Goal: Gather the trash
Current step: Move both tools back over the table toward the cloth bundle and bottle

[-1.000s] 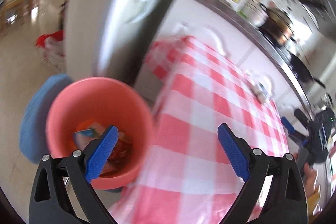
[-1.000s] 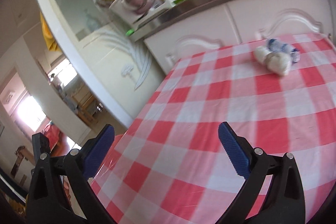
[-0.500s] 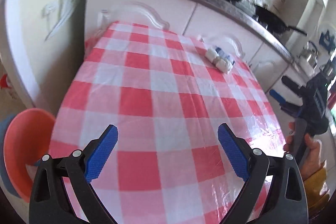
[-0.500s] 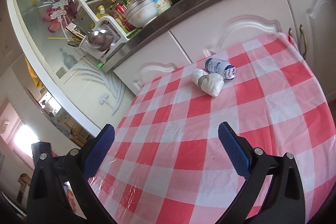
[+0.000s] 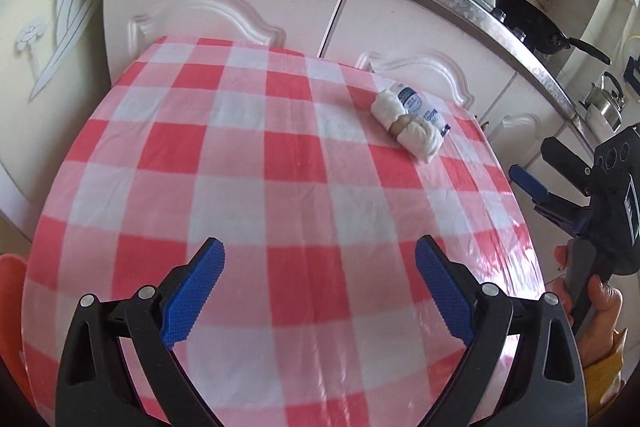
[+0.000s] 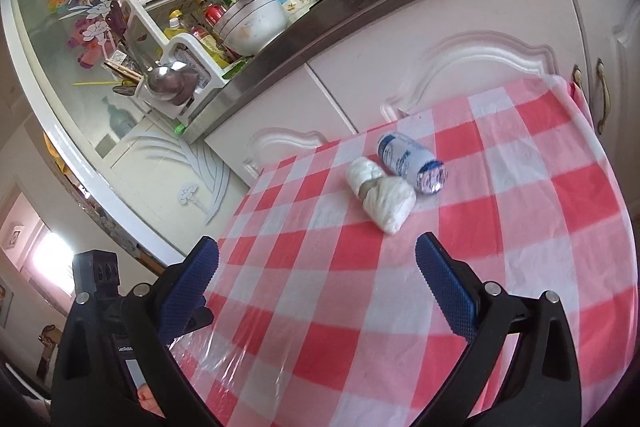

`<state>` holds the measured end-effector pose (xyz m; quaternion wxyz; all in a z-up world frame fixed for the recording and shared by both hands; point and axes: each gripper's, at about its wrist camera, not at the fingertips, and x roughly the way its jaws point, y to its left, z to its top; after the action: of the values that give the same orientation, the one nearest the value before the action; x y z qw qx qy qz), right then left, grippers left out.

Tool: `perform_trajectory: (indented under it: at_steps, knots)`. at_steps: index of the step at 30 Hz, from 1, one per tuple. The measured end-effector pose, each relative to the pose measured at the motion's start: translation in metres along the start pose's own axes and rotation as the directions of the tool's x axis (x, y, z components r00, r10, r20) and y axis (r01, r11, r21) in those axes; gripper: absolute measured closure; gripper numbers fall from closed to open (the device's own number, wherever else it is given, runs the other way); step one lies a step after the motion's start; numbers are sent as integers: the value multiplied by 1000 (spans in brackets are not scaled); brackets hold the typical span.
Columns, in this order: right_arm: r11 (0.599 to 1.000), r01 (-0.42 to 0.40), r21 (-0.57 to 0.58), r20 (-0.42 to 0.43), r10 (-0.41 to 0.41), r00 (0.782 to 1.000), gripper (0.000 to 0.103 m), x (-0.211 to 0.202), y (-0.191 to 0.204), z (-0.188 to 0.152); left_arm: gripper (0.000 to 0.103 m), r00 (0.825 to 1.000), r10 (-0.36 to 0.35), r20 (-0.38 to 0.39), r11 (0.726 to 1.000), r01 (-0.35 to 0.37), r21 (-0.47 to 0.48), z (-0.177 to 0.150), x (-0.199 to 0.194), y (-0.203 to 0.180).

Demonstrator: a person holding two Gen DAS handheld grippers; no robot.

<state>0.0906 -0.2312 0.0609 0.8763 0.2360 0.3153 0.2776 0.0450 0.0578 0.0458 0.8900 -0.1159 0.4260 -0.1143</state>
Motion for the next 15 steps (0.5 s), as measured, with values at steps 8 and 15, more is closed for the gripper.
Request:
perform_trajectory:
  at_steps: [8, 15]
  knots:
    - [999, 31, 8, -45, -31, 999, 4, 41, -35, 46, 8, 997, -79, 12, 995, 79, -67, 38, 41, -18]
    - [996, 83, 29, -99, -79, 992, 4, 75, -62, 70, 8, 985, -169, 14, 977, 170, -130, 63, 83, -33]
